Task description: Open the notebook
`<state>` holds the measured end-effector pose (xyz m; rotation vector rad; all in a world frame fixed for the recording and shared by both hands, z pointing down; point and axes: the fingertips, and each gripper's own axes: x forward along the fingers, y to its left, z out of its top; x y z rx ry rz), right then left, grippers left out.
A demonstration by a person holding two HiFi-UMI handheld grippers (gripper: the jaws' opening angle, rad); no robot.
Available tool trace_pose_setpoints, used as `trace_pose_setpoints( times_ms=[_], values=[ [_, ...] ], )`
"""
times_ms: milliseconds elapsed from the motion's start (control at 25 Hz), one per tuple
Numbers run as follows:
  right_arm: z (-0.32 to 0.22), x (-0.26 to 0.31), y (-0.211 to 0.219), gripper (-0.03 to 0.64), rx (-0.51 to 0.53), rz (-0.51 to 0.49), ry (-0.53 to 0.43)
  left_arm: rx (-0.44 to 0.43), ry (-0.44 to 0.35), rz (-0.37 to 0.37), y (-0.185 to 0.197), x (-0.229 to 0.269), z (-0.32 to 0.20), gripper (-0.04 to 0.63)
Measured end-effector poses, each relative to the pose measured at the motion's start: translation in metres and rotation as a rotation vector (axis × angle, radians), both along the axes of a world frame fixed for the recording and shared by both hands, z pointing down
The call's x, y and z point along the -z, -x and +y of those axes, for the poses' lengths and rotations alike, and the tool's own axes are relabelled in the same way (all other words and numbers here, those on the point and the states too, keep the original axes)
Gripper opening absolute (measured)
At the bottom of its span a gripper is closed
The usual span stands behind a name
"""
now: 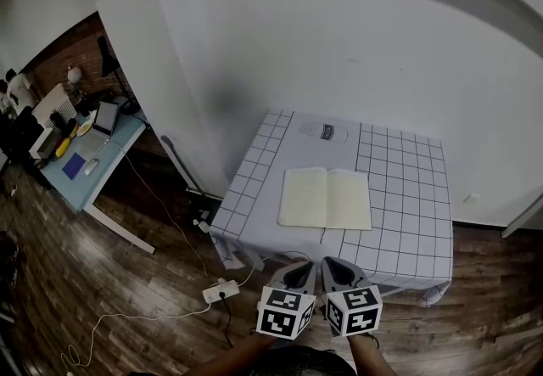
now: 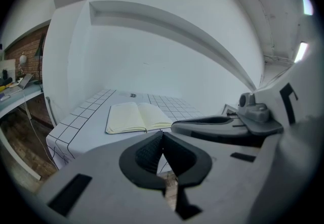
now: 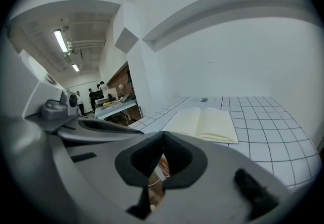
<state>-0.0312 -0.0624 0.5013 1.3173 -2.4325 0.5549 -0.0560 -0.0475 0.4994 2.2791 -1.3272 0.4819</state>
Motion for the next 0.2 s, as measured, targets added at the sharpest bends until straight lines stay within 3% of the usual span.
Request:
trace_pose_setpoints(
  times_ms=[200],
  values=[
    [0.0024, -0.0011, 0.0024, 0.012, 0.014, 0.001, 0.002, 0.006, 0.01, -0.007, 0.0011, -0.0017, 0.0032, 0.011]
  ],
)
